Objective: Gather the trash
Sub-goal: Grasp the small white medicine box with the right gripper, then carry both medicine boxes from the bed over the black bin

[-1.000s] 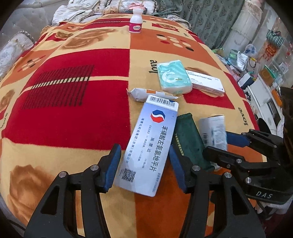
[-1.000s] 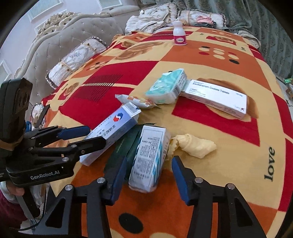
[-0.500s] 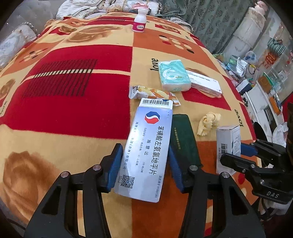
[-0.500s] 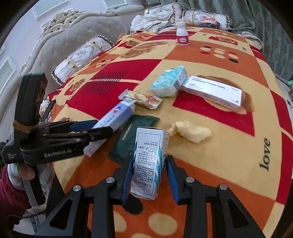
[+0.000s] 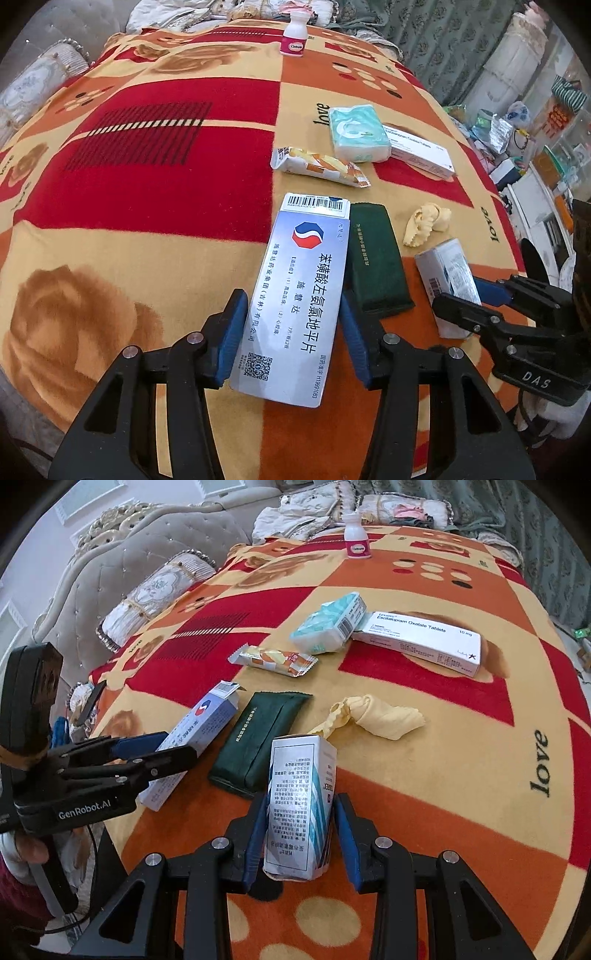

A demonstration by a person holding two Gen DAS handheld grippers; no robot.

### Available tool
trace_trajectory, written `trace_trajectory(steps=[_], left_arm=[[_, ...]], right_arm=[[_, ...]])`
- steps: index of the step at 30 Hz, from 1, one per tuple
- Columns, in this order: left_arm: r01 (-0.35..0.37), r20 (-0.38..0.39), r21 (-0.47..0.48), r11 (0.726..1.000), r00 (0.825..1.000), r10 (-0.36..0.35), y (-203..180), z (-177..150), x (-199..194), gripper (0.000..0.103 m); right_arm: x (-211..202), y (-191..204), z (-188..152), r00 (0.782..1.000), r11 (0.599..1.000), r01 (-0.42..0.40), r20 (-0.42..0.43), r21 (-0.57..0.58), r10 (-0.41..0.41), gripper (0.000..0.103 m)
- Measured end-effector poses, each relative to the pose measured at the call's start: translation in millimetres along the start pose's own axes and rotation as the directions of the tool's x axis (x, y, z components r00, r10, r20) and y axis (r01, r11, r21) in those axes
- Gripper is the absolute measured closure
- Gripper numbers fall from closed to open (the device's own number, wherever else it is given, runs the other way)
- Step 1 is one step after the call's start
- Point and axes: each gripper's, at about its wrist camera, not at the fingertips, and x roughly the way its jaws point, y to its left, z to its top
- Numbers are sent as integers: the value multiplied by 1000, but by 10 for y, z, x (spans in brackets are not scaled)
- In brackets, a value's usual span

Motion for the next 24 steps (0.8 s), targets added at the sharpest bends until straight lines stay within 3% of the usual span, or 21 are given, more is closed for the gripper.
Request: trace_trajectory(steps=[4,11,15,24], left_arm=[[-2,-10,-28,1000,1000,2,30,44,70,54],[-2,11,-50,999,1000,3,56,59,94,54],[-22,49,-67,997,998,25,63,22,11,56],[15,108,-26,1000,994,-12,-182,60,-234,56]], right_arm=[[37,12,-5,1000,1000,18,-3,2,-18,58],[56,10,16,1000,1000,13,10,15,-13,58],[44,25,-8,999,999,41,24,5,-41,70],[-194,76,-10,998,999,28,65,-21,-27,72]])
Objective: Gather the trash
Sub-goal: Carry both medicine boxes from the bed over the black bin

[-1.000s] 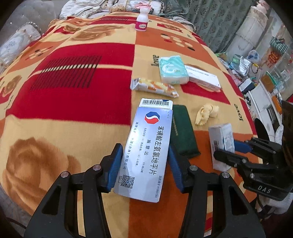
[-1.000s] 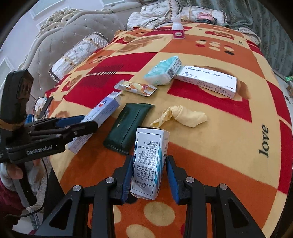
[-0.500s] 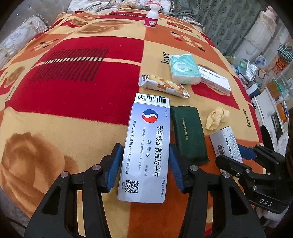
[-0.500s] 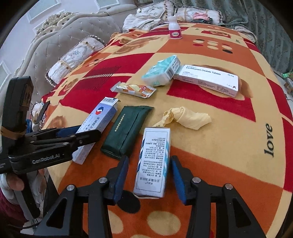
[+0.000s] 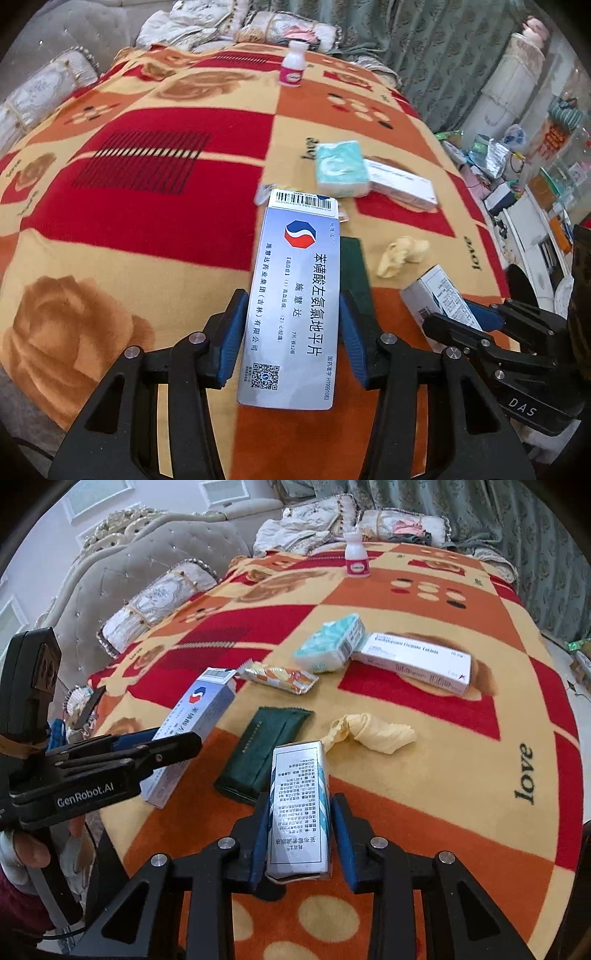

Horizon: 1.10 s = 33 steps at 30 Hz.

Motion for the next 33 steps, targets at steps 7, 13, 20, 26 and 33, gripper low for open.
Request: trace_trajectory(steps=[7,13,20,26,33], left_arm=[[16,24,48,999,1000,-17,-277,24,-78,56],[24,33,95,995,999,-28,-534,24,-103,56],[38,31,150,988,999,-43,-837,43,-74,56],[59,25,200,978,998,-65,-1123,45,-45,56],[94,9,255,962,995,-100,-1484,50,31,56]], right_arm=[[-223,-44,-23,999,1000,-7,46,12,6,72],[-392,-198,-74,997,999,6,73,46,-10,72],[-582,-400,-145,995,996,26,99,84,-34,72],[-723,-587,-207,992,992,48,113,120,-62,72],[-912,-852,-321,986,982,81,132,174,-104,72]])
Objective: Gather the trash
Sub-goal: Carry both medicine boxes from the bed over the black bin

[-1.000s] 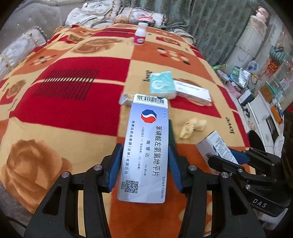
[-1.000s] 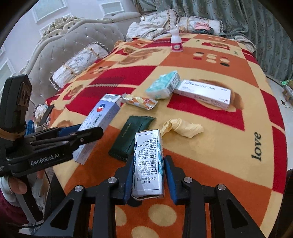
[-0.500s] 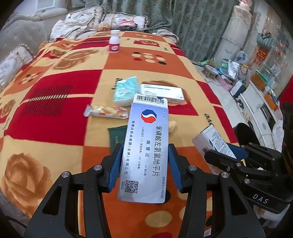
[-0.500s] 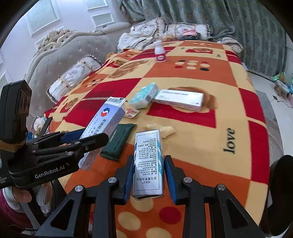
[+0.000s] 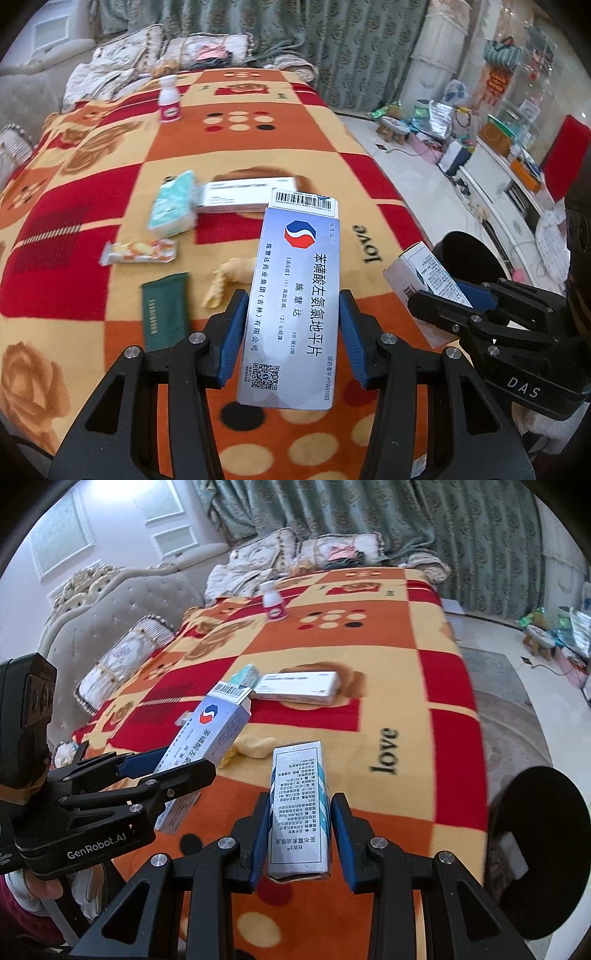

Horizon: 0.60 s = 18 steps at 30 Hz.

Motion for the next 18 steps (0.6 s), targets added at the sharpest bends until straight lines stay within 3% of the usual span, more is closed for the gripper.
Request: trace_trajectory(steps=[18], left_arm=[[95,-56,120,988,994,-89,-852,140,360,56]], right_arm=[[-362,-821,-206,994,984,102,26,149,-107,72]])
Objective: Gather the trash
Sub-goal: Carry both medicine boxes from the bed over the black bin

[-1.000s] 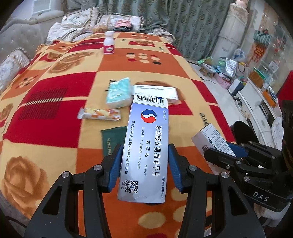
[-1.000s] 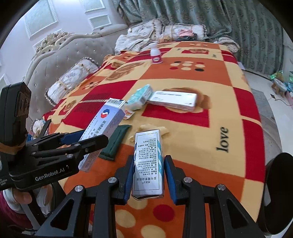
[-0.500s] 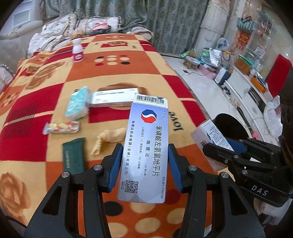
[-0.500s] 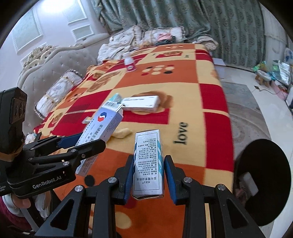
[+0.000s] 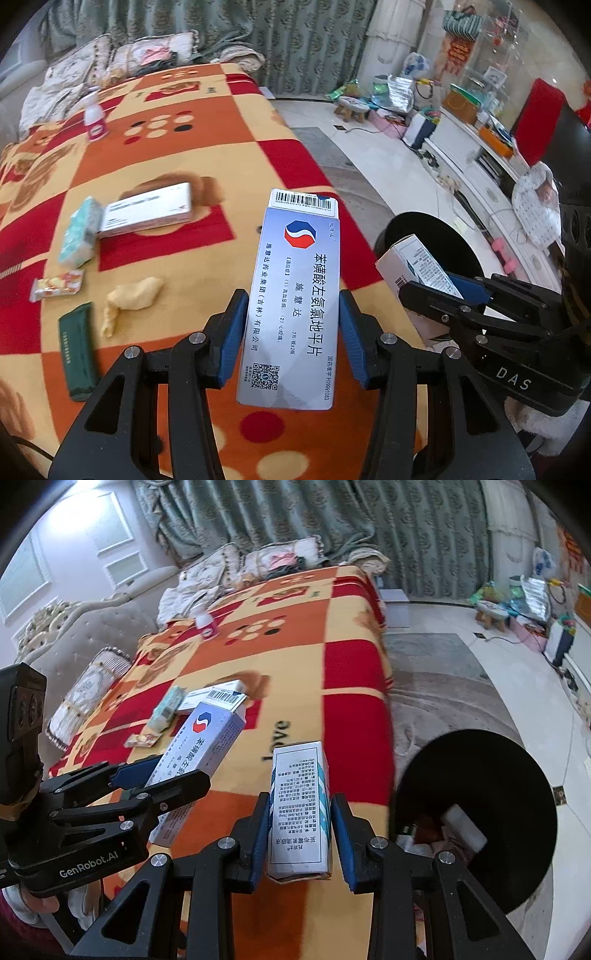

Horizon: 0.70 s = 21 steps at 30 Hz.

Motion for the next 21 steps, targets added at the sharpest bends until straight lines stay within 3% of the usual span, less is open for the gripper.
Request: trace_trajectory(steps=[21], left_arm=[[62,-52,60,996,997,-59,-475,146,385,56]], right_arm=[[-175,-668,-90,996,990,84,2,109,-85,72]])
